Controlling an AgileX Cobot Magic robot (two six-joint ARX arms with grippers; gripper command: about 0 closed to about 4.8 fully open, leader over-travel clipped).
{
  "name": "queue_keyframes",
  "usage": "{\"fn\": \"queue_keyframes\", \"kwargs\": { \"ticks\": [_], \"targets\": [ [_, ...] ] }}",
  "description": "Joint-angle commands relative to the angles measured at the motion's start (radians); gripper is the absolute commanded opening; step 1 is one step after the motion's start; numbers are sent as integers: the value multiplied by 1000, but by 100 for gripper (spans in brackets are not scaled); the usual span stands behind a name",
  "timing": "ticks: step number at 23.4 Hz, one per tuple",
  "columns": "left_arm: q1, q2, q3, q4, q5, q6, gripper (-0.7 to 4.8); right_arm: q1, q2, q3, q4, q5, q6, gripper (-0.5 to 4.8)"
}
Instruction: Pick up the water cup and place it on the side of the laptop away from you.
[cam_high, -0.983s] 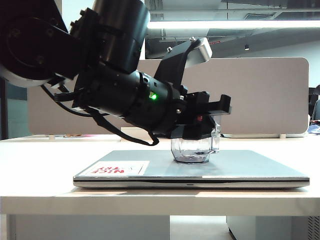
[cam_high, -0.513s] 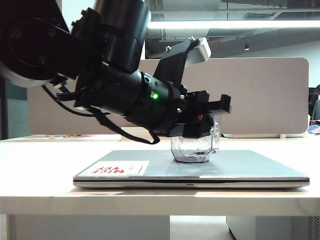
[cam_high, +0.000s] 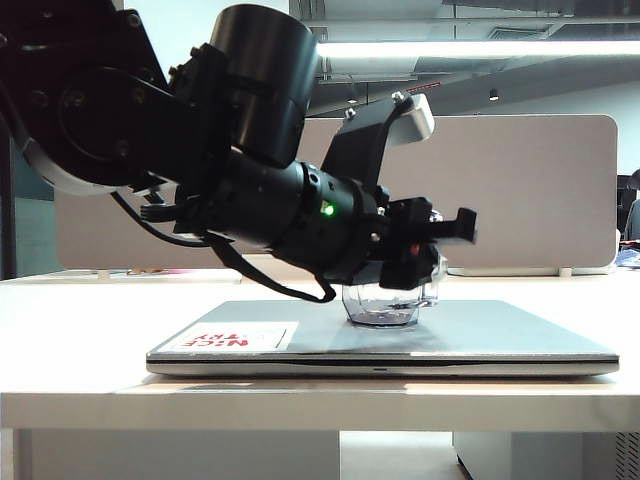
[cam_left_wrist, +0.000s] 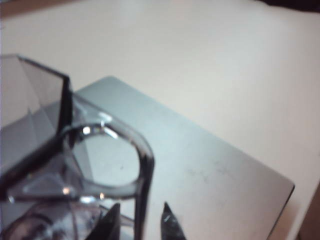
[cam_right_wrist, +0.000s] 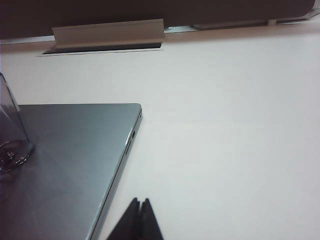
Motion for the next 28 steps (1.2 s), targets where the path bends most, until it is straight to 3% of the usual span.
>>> {"fn": "queue_keyframes", "kwargs": {
  "ticks": [1,28],
  "targets": [
    [-2,-2,6,49,1,-3,83,0,-1,-6,-5,-2,3,-1],
    [-2,-3,14,114,-4,-3,-6,0,-1,-6,-13,-1,3,-1]
  ]
}}
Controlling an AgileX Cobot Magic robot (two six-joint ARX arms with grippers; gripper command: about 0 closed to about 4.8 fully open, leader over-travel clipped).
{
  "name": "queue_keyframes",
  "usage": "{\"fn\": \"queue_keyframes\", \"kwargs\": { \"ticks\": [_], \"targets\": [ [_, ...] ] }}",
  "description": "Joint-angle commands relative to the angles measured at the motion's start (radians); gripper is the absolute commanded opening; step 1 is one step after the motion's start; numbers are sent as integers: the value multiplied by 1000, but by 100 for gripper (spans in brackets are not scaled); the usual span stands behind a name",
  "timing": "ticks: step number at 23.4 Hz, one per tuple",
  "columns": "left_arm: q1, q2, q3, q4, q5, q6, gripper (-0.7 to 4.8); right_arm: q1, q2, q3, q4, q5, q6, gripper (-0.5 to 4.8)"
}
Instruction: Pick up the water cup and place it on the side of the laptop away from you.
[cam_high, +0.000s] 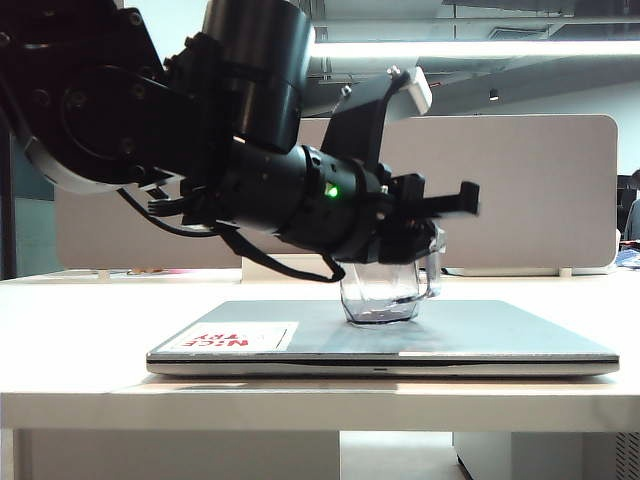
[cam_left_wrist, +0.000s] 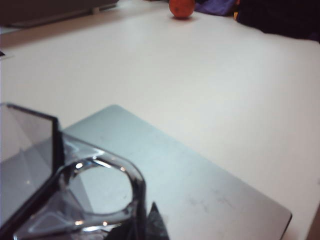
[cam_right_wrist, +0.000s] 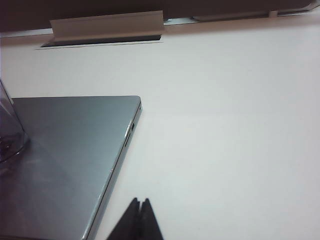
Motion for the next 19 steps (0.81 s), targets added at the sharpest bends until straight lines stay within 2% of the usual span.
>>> {"fn": "queue_keyframes", "kwargs": {
  "ticks": [1,2,5,7,12,19],
  "targets": [
    [-2,-3,39,31,-5,-4,-6,0,-1,-6,11,-1,3,-1],
    [-2,-3,60,9,-8,-4,-6,0,-1,-6,11,-1,3,-1],
    [-1,-3,250,-292,-87,-4,-6,0,-1,-6,11,-1,3,-1],
    [0,-2,347,-404,-154,-4,-6,0,-1,-6,11,-1,3,-1],
    [44,12,493,-410,-222,-5,-6,0,-1,-6,11,-1,3,-1],
    [134,105,664,-464,-225,-43,-6,0,-1,-6,10,-1,3,-1]
  ]
}}
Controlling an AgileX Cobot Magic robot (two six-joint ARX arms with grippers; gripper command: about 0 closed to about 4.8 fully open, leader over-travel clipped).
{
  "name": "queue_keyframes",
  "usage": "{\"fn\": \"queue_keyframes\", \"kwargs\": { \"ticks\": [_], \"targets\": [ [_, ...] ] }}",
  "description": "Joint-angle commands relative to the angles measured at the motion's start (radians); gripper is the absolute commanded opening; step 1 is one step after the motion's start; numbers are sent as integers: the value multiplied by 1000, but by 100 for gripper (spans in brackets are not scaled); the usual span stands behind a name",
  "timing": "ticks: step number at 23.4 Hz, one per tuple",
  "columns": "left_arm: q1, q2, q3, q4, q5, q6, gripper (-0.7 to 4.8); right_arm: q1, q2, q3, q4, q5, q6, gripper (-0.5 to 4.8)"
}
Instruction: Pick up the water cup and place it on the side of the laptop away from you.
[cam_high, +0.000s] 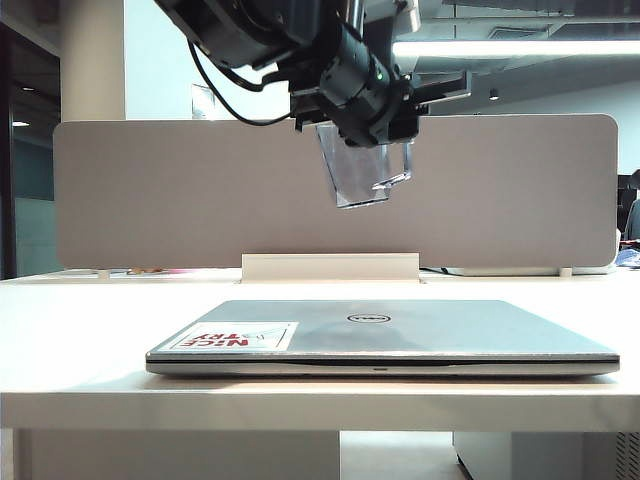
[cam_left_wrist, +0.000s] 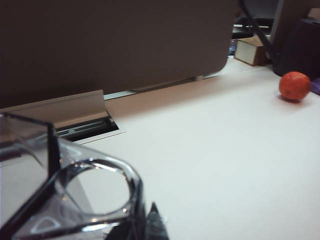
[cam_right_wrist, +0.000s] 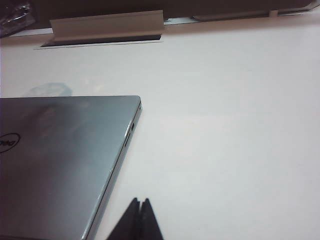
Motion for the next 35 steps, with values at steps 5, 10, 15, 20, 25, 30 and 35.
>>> {"fn": "queue_keyframes", "kwargs": {
  "ticks": [5,10,15,20,25,30,35],
  "targets": [
    [43,156,210,-92,1,-44,-6,0,-2,-6,11,-1,3,-1],
    [67,312,380,-120,-42,-103,-6,0,-2,-6,11,-1,3,-1],
    [98,397,459,-146,-92,-187,-6,0,-2,-6,11,-1,3,-1],
    [150,429,497,-188,-66,-233,-6,0,-2,-6,11,-1,3,-1],
    [178,438,496,-204,-14,-232,-6,0,-2,-6,12,-1,3,-1],
    [177,447,497,-209,5,-232,-6,0,-2,-6,11,-1,3,-1],
    [175,459,497,-230,29,-233,-6,0,-2,-6,11,-1,3,-1]
  ]
}}
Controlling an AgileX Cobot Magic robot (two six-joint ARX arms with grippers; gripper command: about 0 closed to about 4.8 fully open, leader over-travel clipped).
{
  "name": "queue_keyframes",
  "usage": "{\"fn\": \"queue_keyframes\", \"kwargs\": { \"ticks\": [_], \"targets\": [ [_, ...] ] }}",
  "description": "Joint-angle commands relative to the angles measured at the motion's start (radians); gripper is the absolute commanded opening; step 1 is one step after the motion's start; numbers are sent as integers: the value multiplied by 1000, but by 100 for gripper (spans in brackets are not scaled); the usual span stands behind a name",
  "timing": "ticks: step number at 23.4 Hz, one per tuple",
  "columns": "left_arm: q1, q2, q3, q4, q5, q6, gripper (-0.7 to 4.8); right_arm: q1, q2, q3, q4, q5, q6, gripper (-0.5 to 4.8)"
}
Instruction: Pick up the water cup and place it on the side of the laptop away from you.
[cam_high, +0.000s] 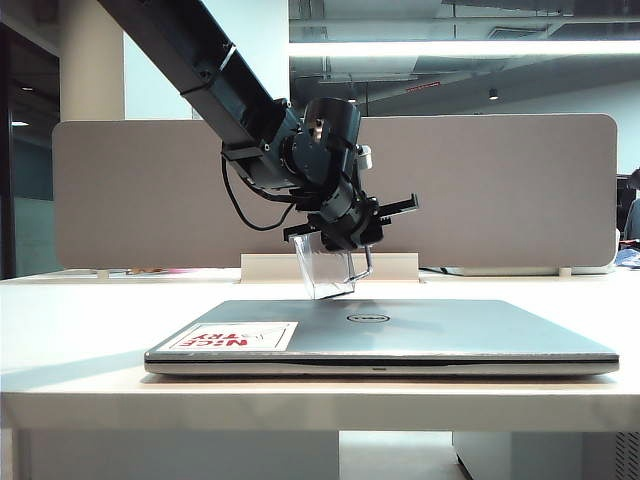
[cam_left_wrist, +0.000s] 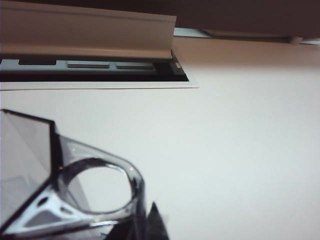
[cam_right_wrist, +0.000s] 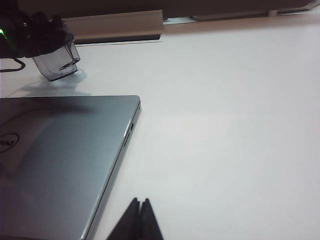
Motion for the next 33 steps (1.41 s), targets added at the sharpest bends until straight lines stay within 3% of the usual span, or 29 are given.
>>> {"fn": "queue_keyframes", "kwargs": {
  "ticks": [1,12,15,25,29,33],
  "targets": [
    [-3,-4,6,-10,5,-1,-5,0,-1,-6,12,-1,3,-1],
    [-35,9,6,-3,20,0,0,-1,-2,-6,12,-1,3,-1],
    [-37,19,6,-4,21,0,86,-1,-2,-6,12,-1,3,-1],
    [-55,19,7,-34,20,0,94,-1,-2,-6,13,-1,3,-1],
    [-62,11,8,-69,-25,3,154,-1,-2,-6,14,-1,3,-1],
    [-62,-5,8,-114,-24,3,154,-1,-2,-6,14,-1,3,-1]
  ]
}}
